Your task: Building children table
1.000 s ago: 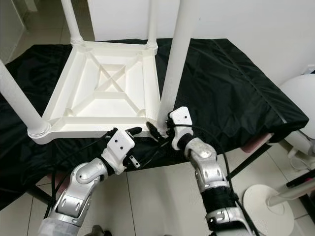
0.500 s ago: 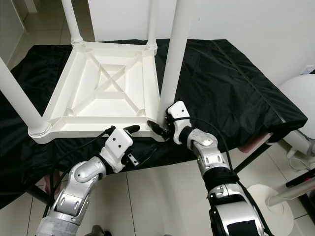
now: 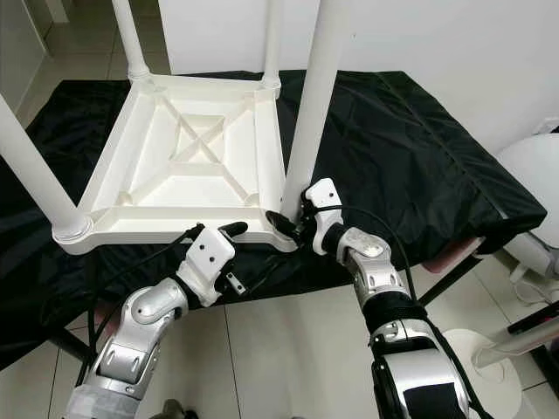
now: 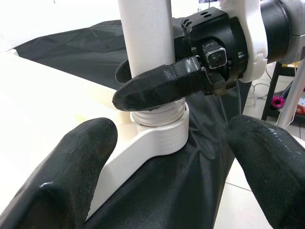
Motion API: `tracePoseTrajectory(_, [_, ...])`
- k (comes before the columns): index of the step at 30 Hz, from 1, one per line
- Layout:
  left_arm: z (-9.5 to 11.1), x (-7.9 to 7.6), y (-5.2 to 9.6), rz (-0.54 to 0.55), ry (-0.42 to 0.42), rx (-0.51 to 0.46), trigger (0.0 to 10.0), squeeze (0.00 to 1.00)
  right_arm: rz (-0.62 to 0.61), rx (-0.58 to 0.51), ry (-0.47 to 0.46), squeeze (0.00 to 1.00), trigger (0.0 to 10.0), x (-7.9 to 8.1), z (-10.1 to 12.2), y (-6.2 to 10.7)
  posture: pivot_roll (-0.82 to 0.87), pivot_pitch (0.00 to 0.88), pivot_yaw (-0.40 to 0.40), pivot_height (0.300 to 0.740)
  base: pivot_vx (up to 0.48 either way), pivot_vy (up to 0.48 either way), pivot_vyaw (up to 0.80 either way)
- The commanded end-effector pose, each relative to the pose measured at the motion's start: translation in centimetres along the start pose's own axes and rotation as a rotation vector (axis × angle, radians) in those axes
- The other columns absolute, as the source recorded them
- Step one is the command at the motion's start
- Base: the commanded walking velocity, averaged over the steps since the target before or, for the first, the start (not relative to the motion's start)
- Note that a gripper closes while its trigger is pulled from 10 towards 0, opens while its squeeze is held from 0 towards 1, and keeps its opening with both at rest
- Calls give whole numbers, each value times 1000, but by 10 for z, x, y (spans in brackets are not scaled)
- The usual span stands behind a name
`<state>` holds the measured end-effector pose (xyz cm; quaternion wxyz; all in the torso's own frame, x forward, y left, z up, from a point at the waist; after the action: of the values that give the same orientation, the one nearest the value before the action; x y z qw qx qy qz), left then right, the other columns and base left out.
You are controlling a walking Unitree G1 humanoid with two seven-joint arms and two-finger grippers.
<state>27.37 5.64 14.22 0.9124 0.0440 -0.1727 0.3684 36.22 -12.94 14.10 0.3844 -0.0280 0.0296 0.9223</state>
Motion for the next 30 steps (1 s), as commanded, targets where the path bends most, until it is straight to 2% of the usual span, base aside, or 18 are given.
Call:
tracePoseTrajectory(1, [-1, 6, -1, 115, 13, 11, 10000, 0, -74, 50, -13, 0, 10000, 0, -13, 1, -43, 77, -56, 740, 0, 0, 0])
tracePoseTrajectory(5, [-1, 5, -1, 115, 19, 11, 10000, 0, -160, 56, -17, 0, 10000, -3, -15, 0, -45, 76, -55, 740, 0, 0, 0])
tracePoseTrajectory(7, [-1, 4, -2, 115, 21, 12, 10000, 0, -200, 39, -48, 0, 10000, 0, -15, -2, -46, 79, -55, 740, 0, 0, 0])
tracePoseTrajectory(12, [-2, 5, -2, 117, 22, 13, 10000, 0, -308, 20, -88, 0, 10000, 12, -15, -7, -49, 82, -52, 740, 0, 0, 0])
tracePoseTrajectory(16, [-2, 5, -1, 116, 22, 14, 10000, 0, -458, 9, -156, 0, 10000, 21, -13, -12, -50, 86, -50, 740, 0, 0, 0])
tracePoseTrajectory(22, [-2, 5, 0, 113, 23, 16, 10000, 0, -634, -19, -169, 0, 10000, 41, -8, -19, -44, 94, -50, 740, 0, 0, 0])
tracePoseTrajectory(23, [-2, 5, 0, 113, 23, 16, 10000, 0, -634, -19, -169, 0, 10000, 41, -8, -19, -44, 94, -50, 740, 0, 0, 0])
tracePoseTrajectory(25, [-2, 5, 1, 114, 24, 15, 10000, 0, -674, -35, -185, 0, 10000, 51, -4, -22, -39, 96, -51, 740, 0, 0, 0])
tracePoseTrajectory(30, [-1, 4, 1, 111, 25, 17, 10000, 0, -645, -59, -189, 0, 10000, 60, 3, -23, -41, 98, -47, 740, 0, 0, 0])
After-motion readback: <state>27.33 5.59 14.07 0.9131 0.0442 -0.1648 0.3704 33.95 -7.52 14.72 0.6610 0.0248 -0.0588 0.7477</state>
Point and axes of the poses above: a point about 5 cm out from each wrist's last joint towards the gripper, its own y axis pointing back from the gripper into the wrist, its own z axis along the axis of the wrist's last joint, x = y × z, the point moved 1 cm from there along -y, pointing out of the wrist towards the gripper, and after that the axes turned 4 degrees about -y, right-handed, at the moved point
